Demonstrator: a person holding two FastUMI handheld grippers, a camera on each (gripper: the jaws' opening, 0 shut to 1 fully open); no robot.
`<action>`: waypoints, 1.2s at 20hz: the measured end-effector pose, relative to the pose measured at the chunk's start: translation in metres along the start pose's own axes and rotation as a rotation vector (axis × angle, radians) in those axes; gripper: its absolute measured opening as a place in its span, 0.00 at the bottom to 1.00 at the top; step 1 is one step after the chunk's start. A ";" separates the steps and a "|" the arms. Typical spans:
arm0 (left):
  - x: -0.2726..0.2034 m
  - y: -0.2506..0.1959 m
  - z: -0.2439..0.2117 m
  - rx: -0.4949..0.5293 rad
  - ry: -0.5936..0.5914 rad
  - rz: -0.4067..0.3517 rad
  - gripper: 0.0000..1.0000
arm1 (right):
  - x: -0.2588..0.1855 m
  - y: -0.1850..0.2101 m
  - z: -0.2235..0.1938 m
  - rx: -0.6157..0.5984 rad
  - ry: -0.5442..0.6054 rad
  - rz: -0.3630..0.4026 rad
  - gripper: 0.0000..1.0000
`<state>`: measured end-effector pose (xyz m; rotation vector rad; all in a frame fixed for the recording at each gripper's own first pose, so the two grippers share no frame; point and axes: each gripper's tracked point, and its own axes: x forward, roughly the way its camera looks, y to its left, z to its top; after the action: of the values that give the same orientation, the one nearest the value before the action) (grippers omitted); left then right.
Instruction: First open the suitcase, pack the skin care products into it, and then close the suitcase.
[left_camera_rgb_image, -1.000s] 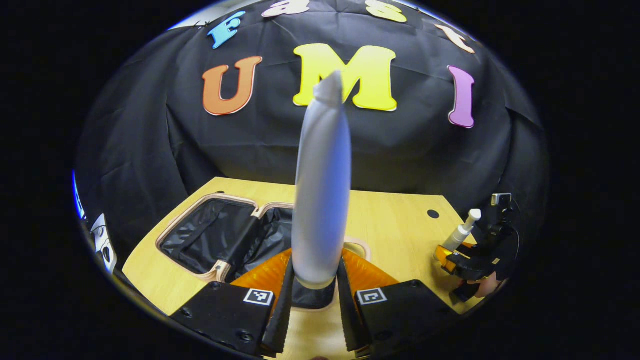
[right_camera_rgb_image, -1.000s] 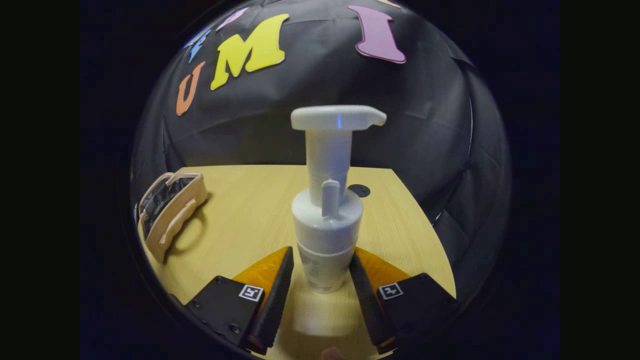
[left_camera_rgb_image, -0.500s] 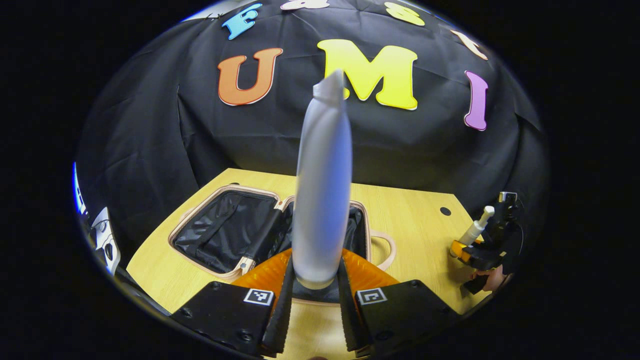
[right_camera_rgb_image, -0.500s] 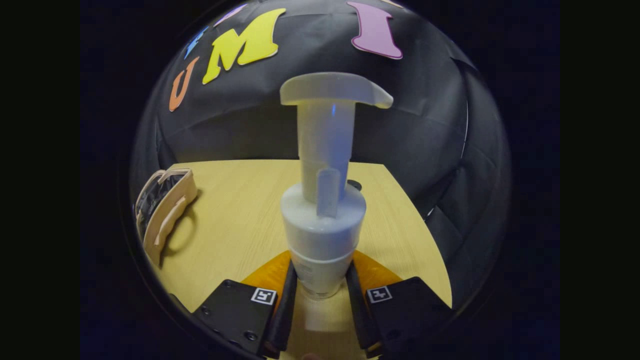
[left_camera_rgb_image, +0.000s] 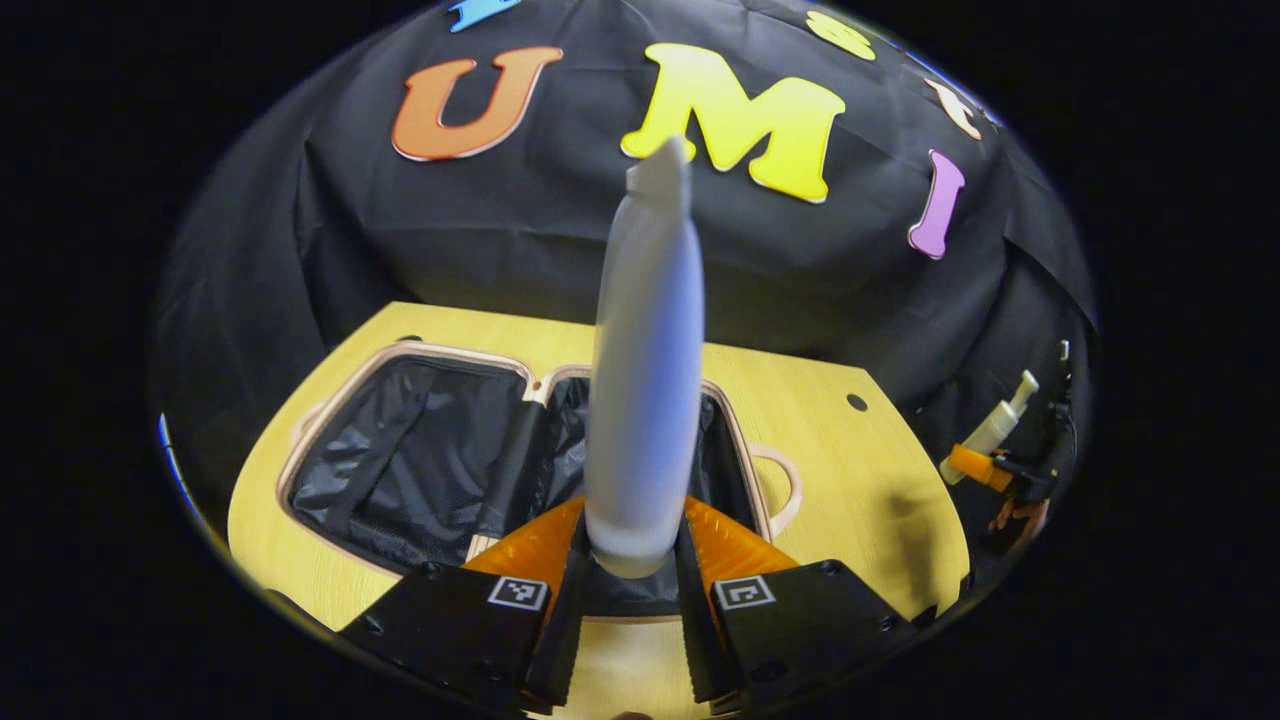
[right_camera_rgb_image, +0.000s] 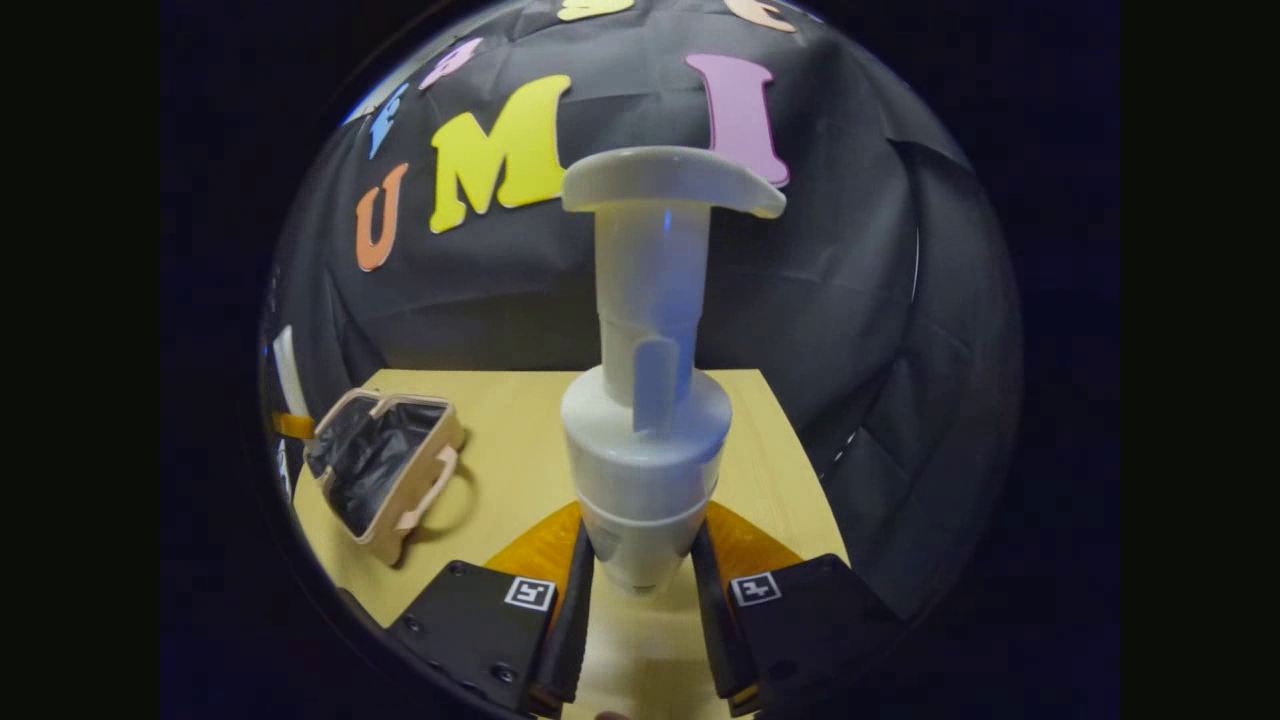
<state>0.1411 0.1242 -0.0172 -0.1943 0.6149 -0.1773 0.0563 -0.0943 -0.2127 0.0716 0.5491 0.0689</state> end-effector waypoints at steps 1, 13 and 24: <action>0.011 0.003 -0.003 -0.010 0.031 -0.029 0.46 | -0.014 0.008 0.004 0.000 0.003 0.017 0.47; 0.080 0.026 -0.065 -0.174 0.420 -0.100 0.45 | -0.109 0.043 0.017 0.056 0.026 0.011 0.47; 0.082 0.040 -0.095 -0.135 0.680 0.055 0.45 | -0.118 0.068 0.024 0.058 0.010 0.046 0.46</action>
<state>0.1556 0.1329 -0.1477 -0.2480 1.3091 -0.1472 -0.0344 -0.0379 -0.1253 0.1407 0.5597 0.0982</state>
